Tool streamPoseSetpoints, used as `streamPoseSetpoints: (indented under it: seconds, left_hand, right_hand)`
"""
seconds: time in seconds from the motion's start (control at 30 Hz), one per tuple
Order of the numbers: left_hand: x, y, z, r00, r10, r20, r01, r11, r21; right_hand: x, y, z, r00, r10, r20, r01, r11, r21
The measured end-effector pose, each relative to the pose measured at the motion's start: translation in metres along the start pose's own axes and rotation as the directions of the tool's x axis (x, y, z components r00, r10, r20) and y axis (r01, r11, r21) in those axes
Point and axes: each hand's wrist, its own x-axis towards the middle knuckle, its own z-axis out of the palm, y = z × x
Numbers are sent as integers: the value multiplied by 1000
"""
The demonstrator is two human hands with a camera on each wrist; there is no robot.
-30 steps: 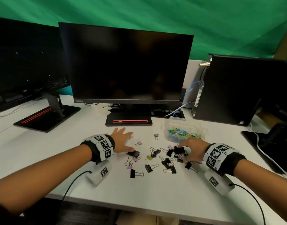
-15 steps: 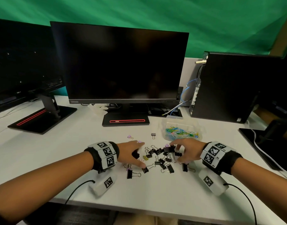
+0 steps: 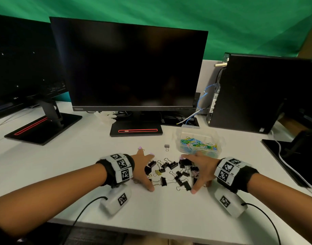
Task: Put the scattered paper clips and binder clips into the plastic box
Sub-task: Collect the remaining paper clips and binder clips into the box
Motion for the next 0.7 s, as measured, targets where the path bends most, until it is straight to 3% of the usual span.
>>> streamPoseSetpoints:
  seconds: [0.2,0.43,0.7]
  left_hand:
    - [17,29,-1,995,49,-88,-53,998,-40]
    - [32,39,2,985,81,-151,-98,989,-113]
    - [41,40,4,981,116,-155,-128,989,-70]
  right_hand:
    - [17,-24,-1,996,-79,-29,80,996,41]
    - [32,-34,3,998,-60,-35,65,983,170]
    - [36,-29,3,997,-67,-41,74,980,185]
